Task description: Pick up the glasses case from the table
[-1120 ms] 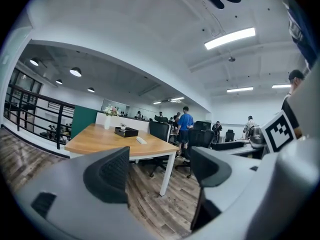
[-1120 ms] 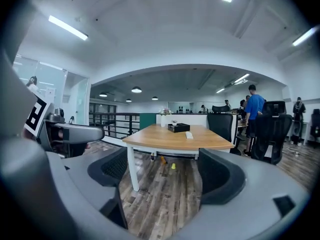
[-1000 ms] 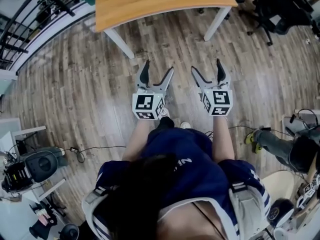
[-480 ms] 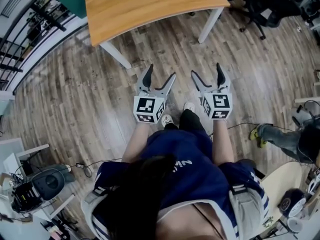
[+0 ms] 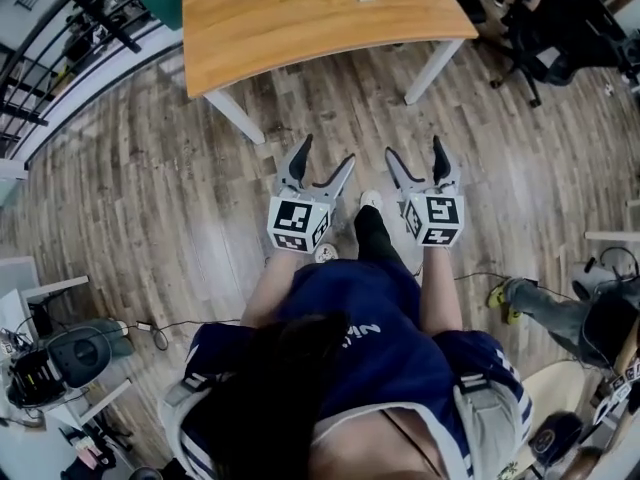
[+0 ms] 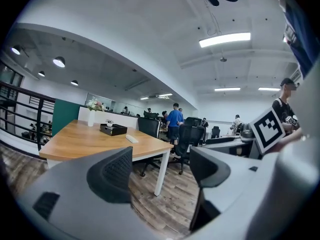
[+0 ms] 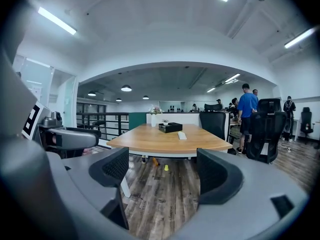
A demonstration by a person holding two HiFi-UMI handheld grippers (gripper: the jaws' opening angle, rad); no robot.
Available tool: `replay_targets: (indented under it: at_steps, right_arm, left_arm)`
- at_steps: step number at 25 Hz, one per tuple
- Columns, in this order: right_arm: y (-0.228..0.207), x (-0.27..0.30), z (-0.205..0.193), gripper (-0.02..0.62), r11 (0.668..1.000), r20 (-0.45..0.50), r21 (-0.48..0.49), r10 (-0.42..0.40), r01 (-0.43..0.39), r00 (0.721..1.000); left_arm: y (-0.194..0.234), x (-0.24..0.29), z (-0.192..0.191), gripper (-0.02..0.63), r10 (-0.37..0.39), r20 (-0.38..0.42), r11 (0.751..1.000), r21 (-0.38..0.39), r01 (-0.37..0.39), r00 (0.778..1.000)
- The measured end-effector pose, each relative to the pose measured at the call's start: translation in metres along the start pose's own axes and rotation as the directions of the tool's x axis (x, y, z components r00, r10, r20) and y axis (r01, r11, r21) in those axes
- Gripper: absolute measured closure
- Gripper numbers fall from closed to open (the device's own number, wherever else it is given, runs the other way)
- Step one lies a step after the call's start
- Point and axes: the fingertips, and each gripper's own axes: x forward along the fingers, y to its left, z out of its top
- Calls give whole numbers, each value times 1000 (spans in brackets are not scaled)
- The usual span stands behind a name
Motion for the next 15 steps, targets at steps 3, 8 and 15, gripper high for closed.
replay_targets:
  at_steps: [3, 8, 15]
  right_arm:
    - [-15, 28, 5, 183, 1000, -4, -5, 24, -24, 1000]
    - [-49, 79, 17, 189, 998, -10, -10, 70, -70, 998]
    - [-83, 148, 33, 190, 984, -21, -42, 170, -171, 985]
  left_arm:
    - [14, 23, 3, 258, 39, -4, 999, -12, -39, 999]
    - [31, 72, 12, 258, 80, -19, 996, -22, -81, 997]
    - [55, 131, 26, 258, 182, -12, 983, -26, -182, 983]
